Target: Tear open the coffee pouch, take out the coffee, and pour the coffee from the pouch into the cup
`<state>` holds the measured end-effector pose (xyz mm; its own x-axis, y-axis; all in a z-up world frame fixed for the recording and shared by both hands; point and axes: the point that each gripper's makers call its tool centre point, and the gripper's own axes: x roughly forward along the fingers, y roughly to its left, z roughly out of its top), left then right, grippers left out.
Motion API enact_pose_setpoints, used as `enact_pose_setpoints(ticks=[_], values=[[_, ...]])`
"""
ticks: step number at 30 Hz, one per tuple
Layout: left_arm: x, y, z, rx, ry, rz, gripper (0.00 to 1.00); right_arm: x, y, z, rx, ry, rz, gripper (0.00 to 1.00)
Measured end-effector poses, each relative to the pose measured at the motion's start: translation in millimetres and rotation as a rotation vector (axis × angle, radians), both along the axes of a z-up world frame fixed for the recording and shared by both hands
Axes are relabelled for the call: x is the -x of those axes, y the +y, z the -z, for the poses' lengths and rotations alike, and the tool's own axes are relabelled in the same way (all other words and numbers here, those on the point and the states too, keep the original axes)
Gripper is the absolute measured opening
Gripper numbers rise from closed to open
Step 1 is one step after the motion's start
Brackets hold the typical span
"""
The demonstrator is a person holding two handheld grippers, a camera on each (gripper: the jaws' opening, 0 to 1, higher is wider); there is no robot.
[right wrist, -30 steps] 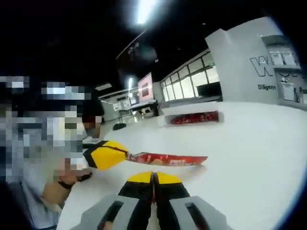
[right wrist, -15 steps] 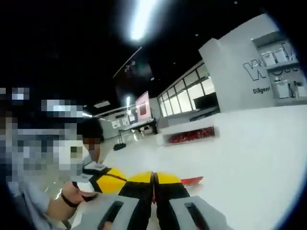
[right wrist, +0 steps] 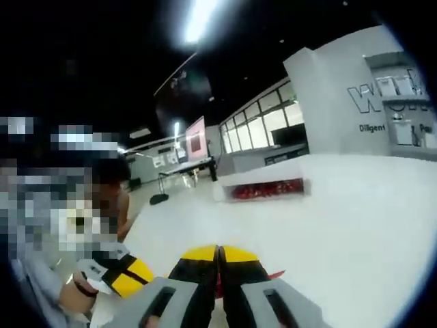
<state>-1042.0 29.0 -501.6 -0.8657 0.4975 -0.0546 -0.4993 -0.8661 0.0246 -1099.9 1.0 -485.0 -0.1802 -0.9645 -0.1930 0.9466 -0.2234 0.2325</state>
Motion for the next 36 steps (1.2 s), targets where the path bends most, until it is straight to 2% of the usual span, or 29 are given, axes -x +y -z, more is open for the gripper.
enact_pose_setpoints(ticks=[9,13,17,24,28,36], values=[[-2.2,-2.4,1.1,-0.022,-0.014,-0.008,0.04,7.5,-26.1,0.2,-0.046,0.018,-0.032,0.02],[-3.7,-5.3,-3.5,-0.057,-0.003,-0.013,0.04,9.0,-36.6,2.8,-0.053,0.019,-0.039,0.02],[-2.6,-2.8,0.1,-0.05,-0.022,-0.003,0.04,3.9,-48.9,5.7,-0.105,0.07,-0.08,0.02],[-1.9,-4.1,-0.3,-0.054,-0.021,-0.007,0.04,6.4,-71.7,8.3,-0.164,0.105,-0.111,0.02],[-1.6,-4.5,-0.7,-0.06,-0.023,-0.007,0.04,5.3,-81.1,10.4,-0.17,0.104,-0.123,0.02],[-1.5,-4.4,-0.4,-0.058,-0.024,-0.005,0.04,1.5,-94.6,25.4,-0.24,0.156,-0.161,0.02]])
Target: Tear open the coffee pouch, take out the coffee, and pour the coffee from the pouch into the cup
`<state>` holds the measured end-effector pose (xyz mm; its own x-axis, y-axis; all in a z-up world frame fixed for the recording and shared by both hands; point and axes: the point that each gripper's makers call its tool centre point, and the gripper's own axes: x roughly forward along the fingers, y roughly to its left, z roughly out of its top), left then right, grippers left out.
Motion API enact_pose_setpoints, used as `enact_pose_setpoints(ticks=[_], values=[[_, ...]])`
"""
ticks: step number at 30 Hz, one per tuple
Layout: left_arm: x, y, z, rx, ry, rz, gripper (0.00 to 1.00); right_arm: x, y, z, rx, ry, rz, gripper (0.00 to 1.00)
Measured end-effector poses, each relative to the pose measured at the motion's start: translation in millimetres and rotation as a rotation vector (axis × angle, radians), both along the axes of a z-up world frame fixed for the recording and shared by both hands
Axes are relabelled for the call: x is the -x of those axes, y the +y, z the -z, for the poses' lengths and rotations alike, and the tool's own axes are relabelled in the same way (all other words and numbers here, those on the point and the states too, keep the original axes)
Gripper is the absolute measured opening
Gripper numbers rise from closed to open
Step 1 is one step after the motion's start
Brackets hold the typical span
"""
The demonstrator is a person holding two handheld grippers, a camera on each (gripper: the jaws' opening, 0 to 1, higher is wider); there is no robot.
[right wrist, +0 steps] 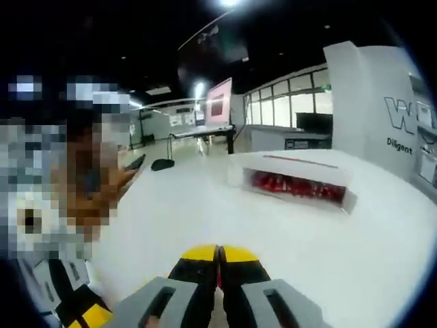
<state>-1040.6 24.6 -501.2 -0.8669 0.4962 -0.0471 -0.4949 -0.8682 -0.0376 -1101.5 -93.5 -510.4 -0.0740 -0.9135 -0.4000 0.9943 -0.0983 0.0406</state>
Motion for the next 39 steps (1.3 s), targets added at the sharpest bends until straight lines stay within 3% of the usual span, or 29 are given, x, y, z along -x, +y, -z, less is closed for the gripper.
enact_pose_setpoints(ticks=[7,14,19,25,32,39], values=[[0.8,0.6,1.0,0.013,-0.001,0.002,0.04,4.3,-12.2,-4.2,-0.003,0.01,-0.035,0.02],[1.8,0.3,0.9,0.01,-0.002,0.004,0.04,3.0,-8.3,-2.7,0.009,0.024,-0.037,0.03],[2.4,0.7,1.4,0.009,-0.005,0.006,0.04,-3.1,-8.8,-12.3,0.071,0.05,-0.054,0.23],[2.7,0.1,1.7,0.008,-0.008,0.004,0.04,-6.0,-2.2,-15.6,0.092,0.093,-0.081,0.38],[3.1,-2.1,1.0,0.0,-0.008,-0.007,0.04,-18.1,16.9,-27.3,0.201,0.142,-0.156,0.44],[4.4,-2.0,2.7,0.005,-0.018,-0.009,0.04,-4.5,38.0,-35.3,0.279,0.12,-0.142,0.43]])
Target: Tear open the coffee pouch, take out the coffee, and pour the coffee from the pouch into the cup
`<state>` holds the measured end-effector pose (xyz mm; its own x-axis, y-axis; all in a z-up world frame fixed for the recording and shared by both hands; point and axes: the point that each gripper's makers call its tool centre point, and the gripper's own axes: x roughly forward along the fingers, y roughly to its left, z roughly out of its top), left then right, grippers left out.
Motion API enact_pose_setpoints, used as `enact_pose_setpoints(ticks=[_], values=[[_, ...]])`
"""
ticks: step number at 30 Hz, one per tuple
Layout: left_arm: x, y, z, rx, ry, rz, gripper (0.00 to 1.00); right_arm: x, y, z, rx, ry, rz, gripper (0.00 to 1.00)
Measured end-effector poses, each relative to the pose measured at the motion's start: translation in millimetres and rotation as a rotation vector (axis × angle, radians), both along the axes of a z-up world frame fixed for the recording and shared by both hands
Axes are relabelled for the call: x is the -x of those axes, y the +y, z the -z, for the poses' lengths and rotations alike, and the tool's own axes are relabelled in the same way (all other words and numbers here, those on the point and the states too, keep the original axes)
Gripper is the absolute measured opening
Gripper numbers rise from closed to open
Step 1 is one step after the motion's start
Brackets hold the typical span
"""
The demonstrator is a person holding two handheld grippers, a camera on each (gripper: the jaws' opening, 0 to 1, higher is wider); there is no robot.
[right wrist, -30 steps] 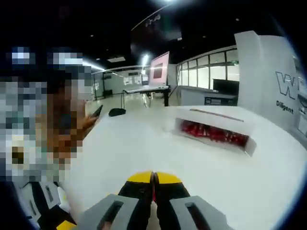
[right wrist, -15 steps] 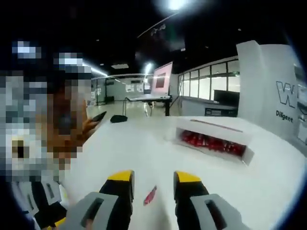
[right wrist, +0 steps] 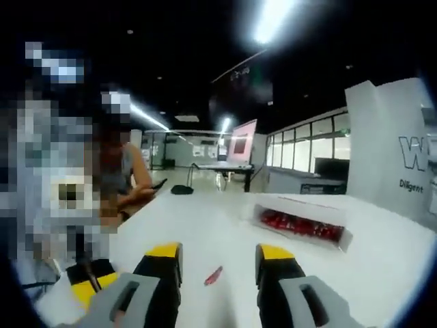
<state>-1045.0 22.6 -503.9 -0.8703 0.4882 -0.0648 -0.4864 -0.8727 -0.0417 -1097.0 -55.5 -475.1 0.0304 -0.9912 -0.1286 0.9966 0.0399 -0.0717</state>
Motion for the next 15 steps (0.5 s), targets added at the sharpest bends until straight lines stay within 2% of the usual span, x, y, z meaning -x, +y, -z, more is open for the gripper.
enact_pose_setpoints(ticks=[7,12,15], values=[[0.9,0.8,1.6,0.008,-0.005,-0.001,0.04,2.5,20.1,1.5,0.034,-0.008,-0.023,0.43],[2.8,0.3,3.1,0.011,-0.014,-0.008,0.04,-7.3,31.3,-1.5,0.082,-0.044,-0.08,0.43],[2.9,1.1,4.3,0.021,-0.016,-0.008,0.04,-12.5,37.3,-0.2,0.083,-0.032,-0.104,0.43]])
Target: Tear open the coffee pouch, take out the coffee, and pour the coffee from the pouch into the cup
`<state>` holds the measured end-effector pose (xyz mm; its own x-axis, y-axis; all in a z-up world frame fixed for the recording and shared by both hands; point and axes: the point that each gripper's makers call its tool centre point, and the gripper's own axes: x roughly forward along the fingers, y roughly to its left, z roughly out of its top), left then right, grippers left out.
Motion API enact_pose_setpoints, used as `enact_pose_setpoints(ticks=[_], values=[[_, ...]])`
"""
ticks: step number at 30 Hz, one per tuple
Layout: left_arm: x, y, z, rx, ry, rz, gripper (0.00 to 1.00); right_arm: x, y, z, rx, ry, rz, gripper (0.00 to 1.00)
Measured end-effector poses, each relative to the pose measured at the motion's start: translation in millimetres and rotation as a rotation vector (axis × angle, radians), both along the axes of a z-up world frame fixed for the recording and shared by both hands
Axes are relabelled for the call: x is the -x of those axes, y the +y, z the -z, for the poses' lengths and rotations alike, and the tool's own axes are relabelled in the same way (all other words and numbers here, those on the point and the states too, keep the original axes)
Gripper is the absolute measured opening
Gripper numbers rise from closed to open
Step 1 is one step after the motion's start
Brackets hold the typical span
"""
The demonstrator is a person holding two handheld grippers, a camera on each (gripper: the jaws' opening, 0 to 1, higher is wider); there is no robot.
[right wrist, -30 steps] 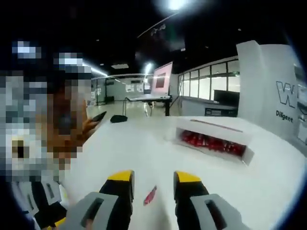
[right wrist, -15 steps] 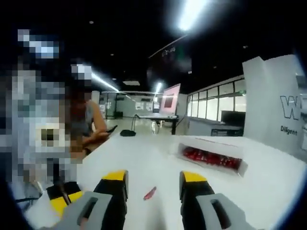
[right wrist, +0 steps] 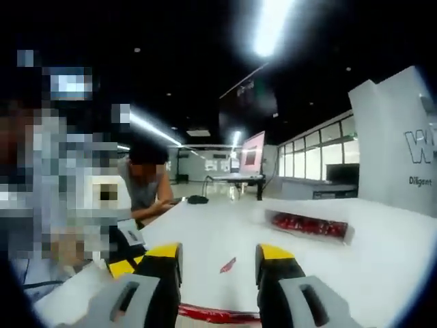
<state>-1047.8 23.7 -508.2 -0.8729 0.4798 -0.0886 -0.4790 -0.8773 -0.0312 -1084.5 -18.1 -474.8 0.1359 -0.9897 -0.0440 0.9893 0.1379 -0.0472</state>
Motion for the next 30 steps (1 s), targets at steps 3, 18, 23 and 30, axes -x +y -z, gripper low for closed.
enact_pose_setpoints(ticks=[3,18,23,30], values=[[0.2,0.0,0.9,-0.001,-0.005,-0.001,0.04,0.8,6.1,1.5,0.004,-0.008,-0.02,0.43],[2.9,-5.0,0.2,-0.007,-0.001,-0.016,0.04,-6.6,35.0,21.2,0.0,0.086,-0.075,0.46],[2.0,-3.7,-0.3,-0.009,-0.001,-0.014,0.04,-14.6,40.6,30.6,-0.041,0.104,-0.103,0.47],[0.6,-1.7,-2.5,-0.032,0.001,0.003,0.04,-23.9,47.4,43.1,-0.085,0.101,-0.156,0.53]])
